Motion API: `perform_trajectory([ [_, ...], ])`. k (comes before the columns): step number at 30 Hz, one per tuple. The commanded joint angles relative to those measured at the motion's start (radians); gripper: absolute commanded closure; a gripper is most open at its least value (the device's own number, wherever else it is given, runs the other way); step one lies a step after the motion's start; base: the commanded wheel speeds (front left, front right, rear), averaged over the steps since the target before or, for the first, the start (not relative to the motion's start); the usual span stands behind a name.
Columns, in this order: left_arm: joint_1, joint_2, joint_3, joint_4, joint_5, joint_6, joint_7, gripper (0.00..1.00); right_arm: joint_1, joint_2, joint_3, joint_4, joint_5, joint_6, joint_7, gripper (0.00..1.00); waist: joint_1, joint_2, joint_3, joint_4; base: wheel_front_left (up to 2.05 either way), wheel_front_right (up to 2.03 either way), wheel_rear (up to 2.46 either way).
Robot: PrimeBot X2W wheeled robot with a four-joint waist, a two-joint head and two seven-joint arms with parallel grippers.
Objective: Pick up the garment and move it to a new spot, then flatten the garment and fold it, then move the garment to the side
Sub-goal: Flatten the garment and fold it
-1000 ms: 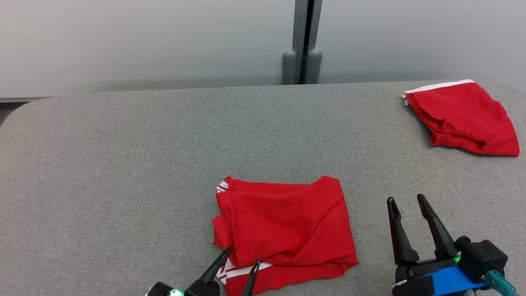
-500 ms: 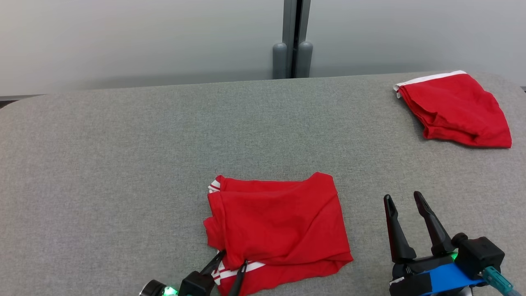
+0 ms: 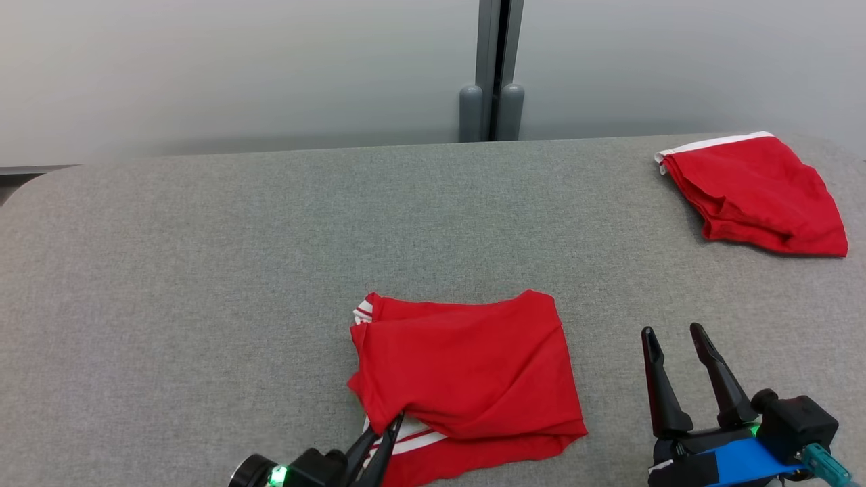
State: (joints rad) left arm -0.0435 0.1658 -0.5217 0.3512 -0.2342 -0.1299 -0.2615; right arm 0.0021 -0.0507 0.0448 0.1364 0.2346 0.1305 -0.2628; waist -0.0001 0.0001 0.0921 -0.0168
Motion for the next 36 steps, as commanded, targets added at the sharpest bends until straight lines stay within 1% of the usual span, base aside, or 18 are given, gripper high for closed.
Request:
perform_trajectory([
  [1, 0.022, 0.020, -0.018, -0.019, -0.014, -0.001, -0.003, 1.00, 0.006, 0.000, -0.003, 0.003, 0.007, 0.001, -0.002, 0.00, 0.0001, -0.0001, -0.002, 0.003, 0.00, 0.00, 0.00],
  [4, 0.040, 0.037, -0.043, -0.027, -0.031, -0.001, 0.011, 1.00, 0.009, 0.000, -0.007, 0.008, 0.008, 0.000, -0.002, 0.00, 0.0001, -0.0001, -0.005, 0.006, 0.00, 0.00, 0.00],
  [5, 0.044, 0.041, -0.047, -0.020, -0.034, -0.001, 0.013, 0.89, 0.011, 0.000, -0.005, 0.012, 0.008, 0.001, -0.002, 0.00, 0.0001, -0.0001, -0.006, 0.006, 0.00, 0.00, 0.00],
  [6, 0.045, 0.041, -0.046, -0.014, -0.036, 0.001, 0.012, 0.05, 0.012, 0.000, -0.002, 0.015, 0.009, 0.001, -0.002, 0.00, 0.0001, -0.0001, -0.007, 0.006, 0.00, 0.00, 0.00],
  [7, 0.047, 0.038, -0.044, -0.003, -0.039, 0.006, 0.012, 0.00, 0.012, 0.000, 0.000, 0.017, 0.009, 0.001, -0.002, 0.00, 0.0001, -0.0001, -0.008, 0.005, 0.00, 0.00, 0.00],
  [11, 0.034, 0.029, -0.031, 0.011, -0.035, 0.021, 0.002, 0.00, 0.012, 0.000, 0.001, 0.028, 0.008, 0.000, -0.002, 0.00, 0.0001, -0.0001, -0.014, 0.003, 0.00, 0.00, 0.00],
  [13, 0.032, 0.020, -0.011, -0.015, -0.042, 0.032, -0.002, 0.00, 0.012, 0.000, -0.005, 0.029, 0.005, 0.001, -0.002, 0.00, 0.0001, -0.0001, -0.019, 0.004, 0.00, 0.00, 0.00],
  [14, 0.036, 0.012, 0.003, -0.037, -0.053, 0.030, -0.004, 0.00, 0.013, 0.000, -0.010, 0.029, 0.004, 0.001, -0.002, 0.00, 0.0001, -0.0001, -0.022, 0.006, 0.00, 0.00, 0.00],
  [17, 0.062, 0.001, 0.068, -0.123, -0.063, 0.035, -0.004, 0.00, 0.016, 0.000, -0.019, 0.023, 0.001, 0.000, -0.002, 0.00, 0.0001, -0.0001, -0.029, 0.012, 0.00, 0.00, 0.00],
  [21, 0.078, -0.013, 0.164, -0.200, -0.038, 0.069, -0.004, 0.00, 0.010, 0.000, -0.015, 0.016, 0.000, 0.000, -0.002, 0.00, 0.0001, -0.0001, -0.039, 0.018, 0.00, 0.00, 0.00],
  [22, 0.078, -0.013, 0.164, -0.200, -0.038, 0.069, -0.004, 0.00, 0.010, 0.000, -0.015, 0.016, 0.000, 0.000, -0.002, 0.00, 0.0001, -0.0001, -0.039, 0.018, 0.00, 0.00, 0.00],
  [23, 0.088, -0.024, 0.222, -0.230, -0.027, 0.086, -0.004, 0.00, 0.007, 0.000, -0.014, 0.012, -0.001, 0.001, -0.002, 0.00, 0.0001, -0.0001, -0.043, 0.020, 0.00, 0.00, 0.00],
  [24, 0.088, -0.024, 0.222, -0.230, -0.027, 0.086, -0.004, 0.00, 0.007, 0.000, -0.014, 0.012, -0.001, 0.001, -0.002, 0.00, 0.0001, -0.0001, -0.043, 0.020, 0.00, 0.00, 0.00],
  [27, 0.091, -0.032, 0.299, -0.254, -0.004, 0.104, -0.004, 0.00, 0.005, 0.000, -0.015, 0.006, -0.002, 0.001, -0.002, 0.00, 0.0001, -0.0001, -0.048, 0.025, 0.00, 0.00, 0.00],
  [32, 0.064, -0.048, 0.410, -0.260, 0.028, 0.117, -0.004, 0.00, 0.009, 0.000, -0.022, -0.004, -0.005, 0.001, -0.002, 0.00, 0.0001, -0.0001, -0.051, 0.035, 0.00, 0.00, 0.00],
  [36, 0.056, -0.060, 0.476, -0.242, 0.043, 0.105, -0.004, 0.00, 0.016, 0.000, -0.027, -0.007, -0.003, 0.001, -0.002, 0.00, 0.0001, -0.0001, -0.055, 0.039, 0.00, 0.00, 0.00],
])
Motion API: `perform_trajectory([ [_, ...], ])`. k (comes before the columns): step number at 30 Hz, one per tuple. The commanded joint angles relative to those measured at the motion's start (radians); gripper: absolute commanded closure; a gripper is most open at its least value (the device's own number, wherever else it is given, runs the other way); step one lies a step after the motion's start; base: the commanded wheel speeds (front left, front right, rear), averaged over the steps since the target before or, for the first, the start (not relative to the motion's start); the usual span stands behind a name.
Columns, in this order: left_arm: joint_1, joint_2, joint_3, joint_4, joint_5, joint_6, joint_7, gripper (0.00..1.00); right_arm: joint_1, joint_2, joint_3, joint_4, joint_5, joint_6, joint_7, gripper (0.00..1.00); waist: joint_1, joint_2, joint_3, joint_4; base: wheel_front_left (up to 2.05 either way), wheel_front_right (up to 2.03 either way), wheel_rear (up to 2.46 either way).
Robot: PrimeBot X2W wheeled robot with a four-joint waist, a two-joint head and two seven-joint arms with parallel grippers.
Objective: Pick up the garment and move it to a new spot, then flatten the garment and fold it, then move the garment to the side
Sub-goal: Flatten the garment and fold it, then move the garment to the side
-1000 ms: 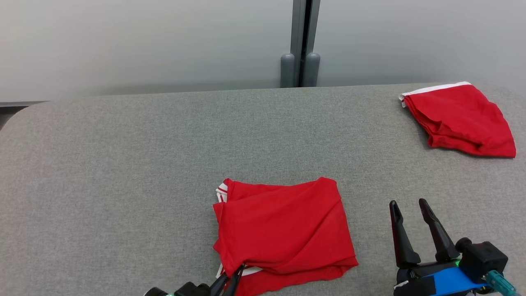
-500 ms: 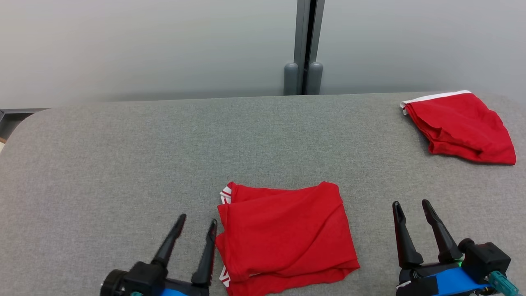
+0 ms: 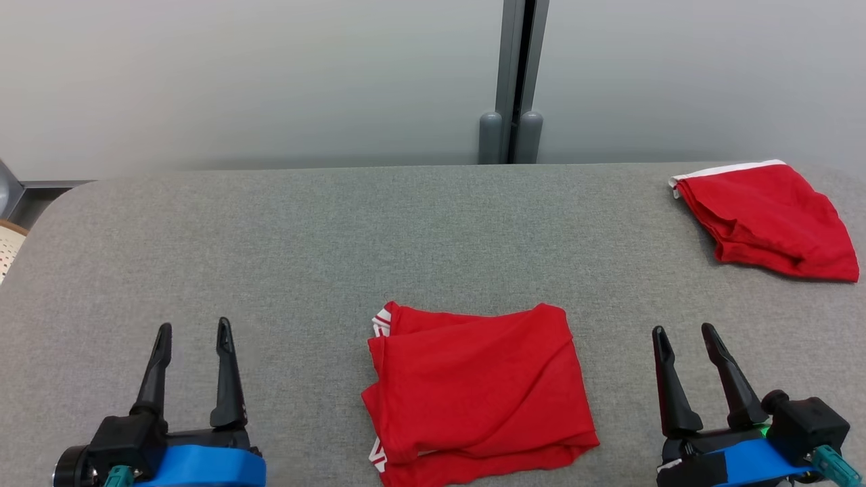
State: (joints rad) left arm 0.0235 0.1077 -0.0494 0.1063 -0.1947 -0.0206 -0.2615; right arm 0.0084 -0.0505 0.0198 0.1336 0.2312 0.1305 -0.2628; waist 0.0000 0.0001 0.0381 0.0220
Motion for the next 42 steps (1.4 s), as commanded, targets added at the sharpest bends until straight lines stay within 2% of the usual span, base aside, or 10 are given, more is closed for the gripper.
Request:
perform_trajectory([
  [1, -0.012, -0.004, 0.017, 0.008, 0.008, -0.006, -0.004, 0.00, 0.013, 0.000, -0.002, -0.005, 0.000, 0.001, -0.002, 0.00, 0.0000, -0.0001, -0.002, 0.000, 0.00, 0.00, 0.00],
  [7, -0.004, -0.010, 0.086, 0.073, 0.020, -0.027, -0.004, 0.00, 0.033, 0.000, -0.012, 0.006, -0.006, 0.000, -0.002, 0.00, 0.0000, -0.0001, -0.011, -0.001, 0.00, 0.00, 0.00],
  [13, 0.004, -0.015, 0.115, 0.117, 0.056, -0.049, -0.005, 0.00, 0.047, 0.000, -0.009, 0.028, -0.007, 0.001, -0.002, 0.00, 0.0000, -0.0001, -0.016, 0.002, 0.00, 0.00, 0.00],
  [33, -0.003, -0.042, 0.151, 0.115, 0.110, -0.072, -0.004, 0.00, 0.038, 0.000, -0.011, 0.059, -0.011, 0.000, -0.002, 0.00, 0.0000, -0.0001, -0.011, 0.001, 0.00, 0.00, 0.00],
  [42, -0.024, -0.049, 0.142, 0.112, 0.119, -0.075, -0.004, 0.00, -0.073, 0.000, 0.015, 0.091, -0.051, 0.001, 0.036, 0.00, 0.0000, -0.0001, 0.007, 0.018, 0.00, 0.00, 0.00],
])
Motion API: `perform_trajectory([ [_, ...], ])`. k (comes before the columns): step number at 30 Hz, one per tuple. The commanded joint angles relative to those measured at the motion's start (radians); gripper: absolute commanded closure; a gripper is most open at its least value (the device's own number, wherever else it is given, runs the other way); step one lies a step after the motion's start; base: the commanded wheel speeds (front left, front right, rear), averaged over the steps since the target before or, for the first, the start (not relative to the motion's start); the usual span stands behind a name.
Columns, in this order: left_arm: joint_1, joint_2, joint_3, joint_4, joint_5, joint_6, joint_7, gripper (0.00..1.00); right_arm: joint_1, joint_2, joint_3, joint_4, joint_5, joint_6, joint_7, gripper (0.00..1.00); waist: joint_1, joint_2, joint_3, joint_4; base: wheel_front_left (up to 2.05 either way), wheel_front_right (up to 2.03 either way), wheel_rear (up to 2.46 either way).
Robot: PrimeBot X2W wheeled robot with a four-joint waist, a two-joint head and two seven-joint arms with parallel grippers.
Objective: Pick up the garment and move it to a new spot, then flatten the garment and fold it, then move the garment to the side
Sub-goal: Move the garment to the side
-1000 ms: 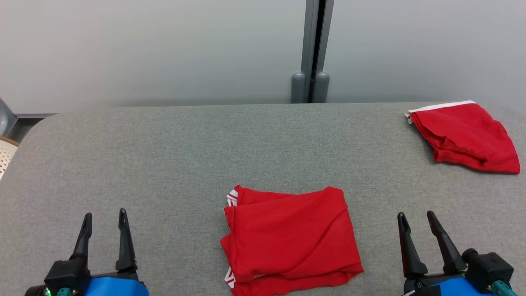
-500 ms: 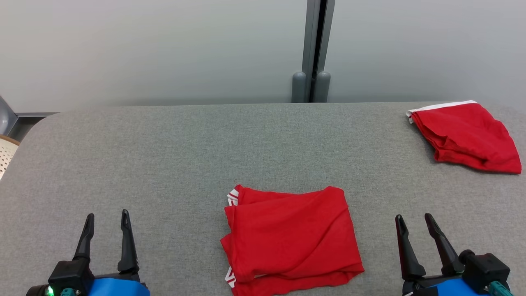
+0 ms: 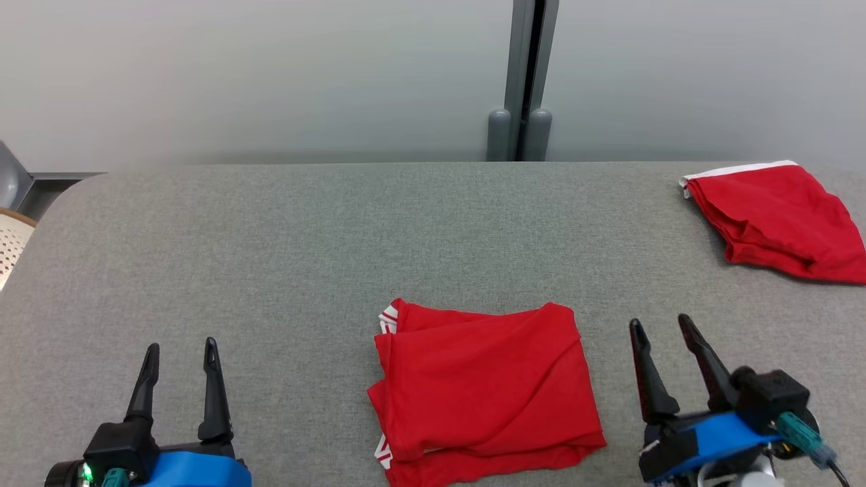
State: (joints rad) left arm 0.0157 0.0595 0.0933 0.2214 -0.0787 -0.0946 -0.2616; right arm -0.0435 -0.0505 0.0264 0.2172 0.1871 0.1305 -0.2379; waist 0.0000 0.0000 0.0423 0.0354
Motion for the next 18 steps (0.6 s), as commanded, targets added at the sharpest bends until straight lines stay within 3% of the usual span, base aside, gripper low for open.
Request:
perform_trajectory([
  [1, -0.019, -0.001, 0.000, -0.002, 0.002, -0.002, -0.004, 0.00, -0.040, 0.000, 0.021, 0.017, -0.007, 0.001, 0.024, 0.00, 0.0000, 0.0000, 0.006, 0.007, 0.00, 0.00, 0.00],
  [8, -0.040, -0.005, -0.008, 0.001, -0.005, -0.007, -0.004, 0.00, -0.159, 0.000, 0.078, 0.176, -0.003, 0.001, 0.102, 0.00, 0.0000, 0.0000, 0.030, 0.039, 0.00, 0.00, 0.00],
  [18, -0.056, -0.008, -0.019, 0.003, -0.012, -0.008, -0.004, 0.00, -0.204, 0.000, 0.082, 0.431, 0.012, 0.000, 0.080, 0.00, 0.0000, 0.0000, 0.062, 0.082, 0.00, 0.00, 0.00],
])
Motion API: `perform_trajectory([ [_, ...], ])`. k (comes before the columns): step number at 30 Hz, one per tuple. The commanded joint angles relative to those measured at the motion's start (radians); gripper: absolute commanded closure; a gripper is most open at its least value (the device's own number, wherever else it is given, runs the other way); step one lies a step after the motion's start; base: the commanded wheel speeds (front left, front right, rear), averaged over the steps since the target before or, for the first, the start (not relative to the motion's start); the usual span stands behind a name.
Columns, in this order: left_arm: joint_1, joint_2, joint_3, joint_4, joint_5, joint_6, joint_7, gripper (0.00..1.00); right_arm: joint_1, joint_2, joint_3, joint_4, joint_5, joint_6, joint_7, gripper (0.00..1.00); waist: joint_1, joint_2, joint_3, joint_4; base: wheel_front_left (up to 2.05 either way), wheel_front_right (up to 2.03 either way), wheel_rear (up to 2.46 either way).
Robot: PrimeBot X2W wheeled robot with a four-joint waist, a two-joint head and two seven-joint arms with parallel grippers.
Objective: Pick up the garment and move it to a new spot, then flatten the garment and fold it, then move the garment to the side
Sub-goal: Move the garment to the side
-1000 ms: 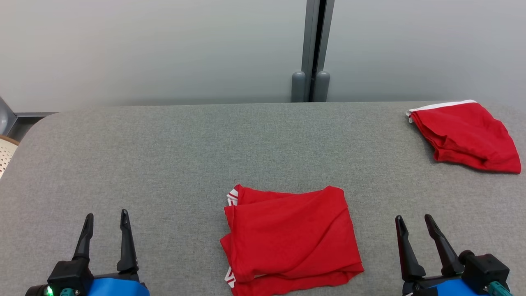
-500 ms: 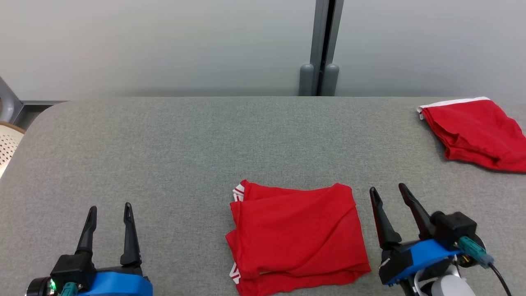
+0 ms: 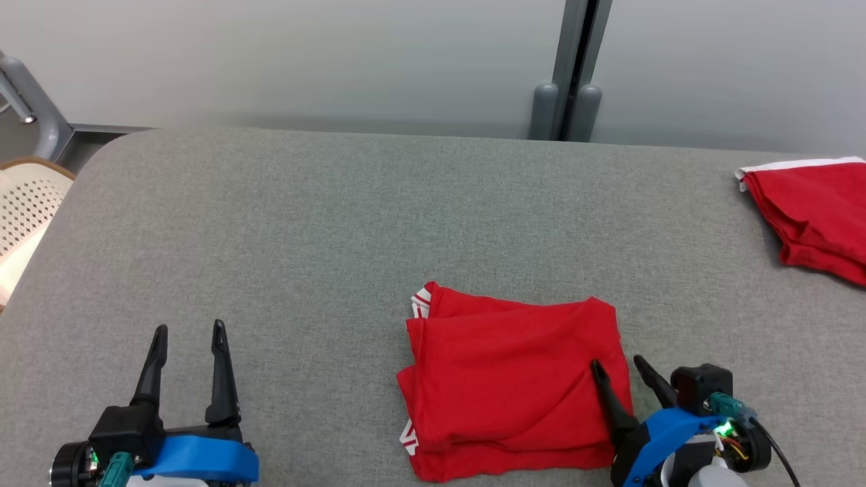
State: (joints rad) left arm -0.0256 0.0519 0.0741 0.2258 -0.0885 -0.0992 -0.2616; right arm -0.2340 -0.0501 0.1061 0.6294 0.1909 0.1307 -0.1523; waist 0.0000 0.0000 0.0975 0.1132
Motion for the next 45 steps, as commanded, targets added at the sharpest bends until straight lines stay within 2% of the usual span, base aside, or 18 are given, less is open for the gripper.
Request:
perform_trajectory([
  [1, -0.015, 0.000, 0.001, -0.002, -0.002, -0.004, -0.004, 0.00, -0.016, -0.001, 0.007, 0.037, 0.012, 0.000, -0.014, 0.00, 0.0000, 0.0000, 0.010, 0.005, 0.00, 0.00, 0.00],
  [11, -0.025, -0.001, -0.003, 0.002, -0.001, -0.003, -0.004, 0.00, -0.039, 0.003, 0.112, 0.163, 0.085, 0.001, -0.045, 0.00, 0.0000, 0.0000, 0.025, 0.014, 0.00, 0.00, 0.00],
  [12, -0.026, -0.001, -0.004, 0.004, -0.002, -0.004, -0.004, 0.00, -0.045, 0.002, 0.125, 0.169, 0.099, 0.001, -0.049, 0.24, 0.0000, 0.0000, 0.026, 0.014, 0.00, 0.00, 0.00],
  [13, -0.028, -0.001, -0.003, 0.005, -0.004, -0.004, -0.004, 0.00, -0.051, 0.002, 0.136, 0.176, 0.109, 0.001, -0.050, 0.84, 0.0000, 0.0000, 0.027, 0.013, 0.00, 0.00, 0.00],
  [14, -0.029, -0.001, -0.003, 0.005, -0.005, -0.005, -0.004, 0.00, -0.055, 0.003, 0.147, 0.186, 0.119, 0.001, -0.050, 1.00, 0.0000, 0.0000, 0.027, 0.012, 0.00, 0.00, 0.00],
  [20, -0.029, -0.001, -0.010, 0.004, -0.013, 0.005, -0.004, 0.00, -0.109, -0.001, 0.139, 0.210, 0.110, 0.000, -0.086, 1.00, 0.0000, 0.0000, 0.032, 0.009, 0.00, 0.00, 0.00],
  [24, -0.041, -0.001, -0.010, -0.008, -0.018, 0.010, -0.004, 0.00, -0.148, -0.032, 0.110, 0.190, 0.091, 0.000, -0.102, 1.00, 0.0000, 0.0000, 0.060, -0.018, 0.00, 0.00, 0.00],
  [31, -0.080, -0.001, -0.011, -0.044, -0.018, 0.005, -0.004, 0.00, -0.180, -0.098, 0.054, 0.127, 0.068, 0.000, -0.110, 1.00, 0.0000, 0.0000, 0.138, -0.111, 0.00, 0.00, 0.00],
  [38, -0.133, 0.002, 0.008, -0.092, 0.003, -0.002, -0.004, 0.00, -0.161, -0.157, 0.009, 0.063, 0.057, 0.000, -0.112, 1.00, 0.0000, 0.0000, 0.222, -0.233, 0.00, 0.00, 0.00],
  [45, -0.190, 0.029, 0.026, -0.135, 0.021, -0.012, -0.004, 0.00, -0.138, -0.162, -0.056, 0.002, 0.060, 0.000, -0.113, 1.00, 0.0000, 0.0000, 0.292, -0.326, 0.00, 0.00, 0.00],
])
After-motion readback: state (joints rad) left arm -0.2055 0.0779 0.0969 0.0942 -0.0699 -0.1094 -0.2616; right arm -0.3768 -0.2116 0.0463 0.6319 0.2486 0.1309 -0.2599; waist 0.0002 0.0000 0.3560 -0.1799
